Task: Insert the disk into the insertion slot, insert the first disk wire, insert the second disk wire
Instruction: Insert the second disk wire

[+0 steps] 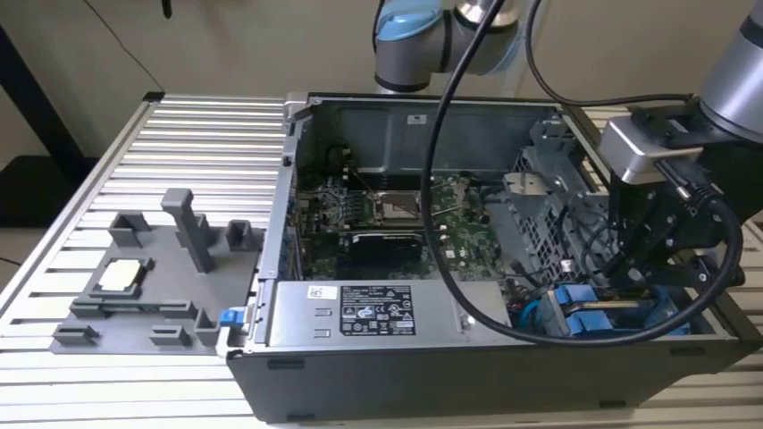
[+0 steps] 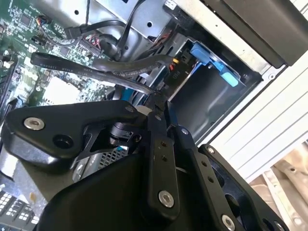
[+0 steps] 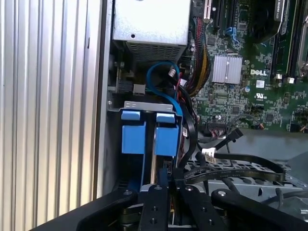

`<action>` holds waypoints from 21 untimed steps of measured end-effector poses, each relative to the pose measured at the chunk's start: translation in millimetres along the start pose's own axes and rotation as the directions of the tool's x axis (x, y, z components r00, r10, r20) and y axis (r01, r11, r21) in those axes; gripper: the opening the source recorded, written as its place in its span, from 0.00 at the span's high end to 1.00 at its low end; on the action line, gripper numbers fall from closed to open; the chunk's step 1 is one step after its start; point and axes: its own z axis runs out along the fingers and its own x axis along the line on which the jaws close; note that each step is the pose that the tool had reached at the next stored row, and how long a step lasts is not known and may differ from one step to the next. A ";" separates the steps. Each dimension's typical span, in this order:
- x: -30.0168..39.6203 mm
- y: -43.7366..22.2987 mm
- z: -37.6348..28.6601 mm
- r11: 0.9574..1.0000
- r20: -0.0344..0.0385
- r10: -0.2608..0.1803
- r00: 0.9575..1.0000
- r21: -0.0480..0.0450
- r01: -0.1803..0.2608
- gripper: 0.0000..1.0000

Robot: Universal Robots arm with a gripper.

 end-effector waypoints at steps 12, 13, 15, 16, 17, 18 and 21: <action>0.1 -1.4 4.4 0.999 0.006 0.050 0.999 0.001 -0.050 0.84; 0.2 -1.6 4.8 0.998 0.006 0.055 0.998 0.001 -0.055 0.84; 0.3 -1.9 5.3 0.998 0.005 0.063 0.998 0.001 -0.063 0.84; 0.3 -2.2 5.6 0.998 0.005 0.067 0.998 0.001 -0.067 0.84; 0.3 -2.5 5.9 0.997 0.005 0.071 0.997 0.002 -0.071 0.84; 0.4 -2.8 6.2 0.997 0.005 0.074 0.997 0.002 -0.074 0.84; 0.4 -3.4 7.5 0.997 0.005 0.083 0.997 0.001 -0.083 0.84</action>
